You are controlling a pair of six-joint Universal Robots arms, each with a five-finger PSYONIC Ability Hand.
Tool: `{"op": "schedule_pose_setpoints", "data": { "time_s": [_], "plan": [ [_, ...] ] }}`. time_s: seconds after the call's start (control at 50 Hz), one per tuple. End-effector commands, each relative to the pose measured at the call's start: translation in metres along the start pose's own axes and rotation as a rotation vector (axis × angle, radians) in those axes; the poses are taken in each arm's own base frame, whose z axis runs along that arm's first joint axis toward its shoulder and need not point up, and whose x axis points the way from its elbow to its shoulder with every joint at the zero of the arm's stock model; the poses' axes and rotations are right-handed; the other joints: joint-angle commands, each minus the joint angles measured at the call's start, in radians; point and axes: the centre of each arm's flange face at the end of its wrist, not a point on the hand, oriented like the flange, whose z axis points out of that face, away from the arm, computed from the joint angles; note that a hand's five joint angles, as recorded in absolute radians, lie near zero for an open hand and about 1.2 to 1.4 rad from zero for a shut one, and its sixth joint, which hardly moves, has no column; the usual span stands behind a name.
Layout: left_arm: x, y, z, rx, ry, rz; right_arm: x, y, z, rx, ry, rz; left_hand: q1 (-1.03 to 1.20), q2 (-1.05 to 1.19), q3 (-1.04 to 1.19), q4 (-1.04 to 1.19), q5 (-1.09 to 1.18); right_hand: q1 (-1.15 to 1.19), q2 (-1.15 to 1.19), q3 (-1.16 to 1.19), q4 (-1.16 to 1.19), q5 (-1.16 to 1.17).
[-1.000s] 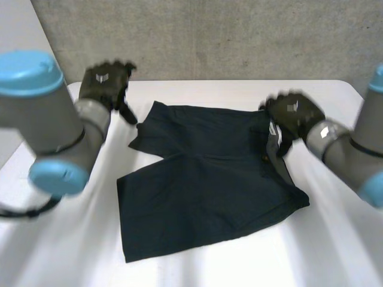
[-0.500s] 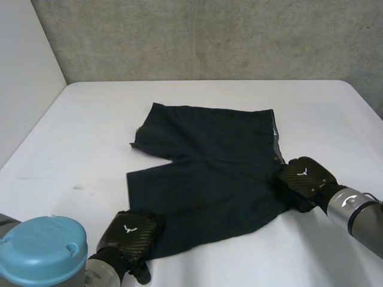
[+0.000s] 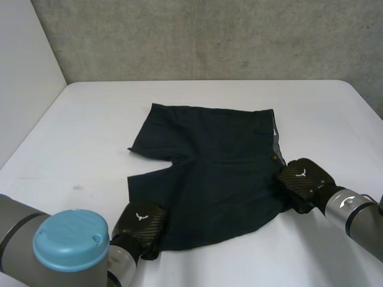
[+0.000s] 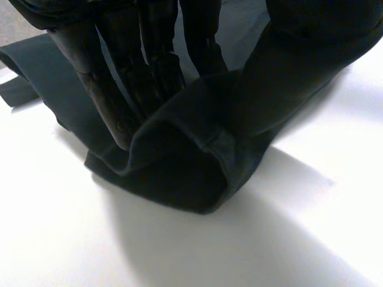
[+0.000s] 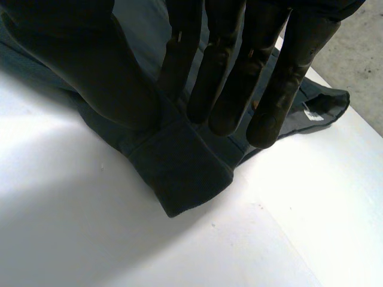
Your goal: Fold the shorts.
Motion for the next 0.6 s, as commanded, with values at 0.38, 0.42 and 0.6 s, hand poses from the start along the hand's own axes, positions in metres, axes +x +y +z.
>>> {"op": "schedule_pose_setpoints", "data": {
  "time_s": [0.38, 0.42, 0.6],
  "plan": [
    [-0.030, -0.044, -0.093, -0.246, 0.079, 0.388, -0.030, -0.038, -0.113, -0.339, -0.482, -0.210, 0.283, 0.267, 0.273, 0.267, 0.275, 0.436, 0.219, 0.215, 0.208, 0.250],
    [-0.032, -0.053, -0.088, -0.193, 0.060, 0.380, -0.021, -0.043, -0.109, -0.318, -0.448, -0.218, 0.283, 0.267, 0.273, 0.267, 0.275, 0.436, 0.219, 0.215, 0.208, 0.250],
    [-0.051, -0.101, -0.005, 0.076, -0.089, 0.334, 0.036, -0.052, -0.045, -0.201, -0.180, -0.022, 0.283, 0.267, 0.273, 0.267, 0.275, 0.436, 0.219, 0.215, 0.208, 0.250]
  ]
}}
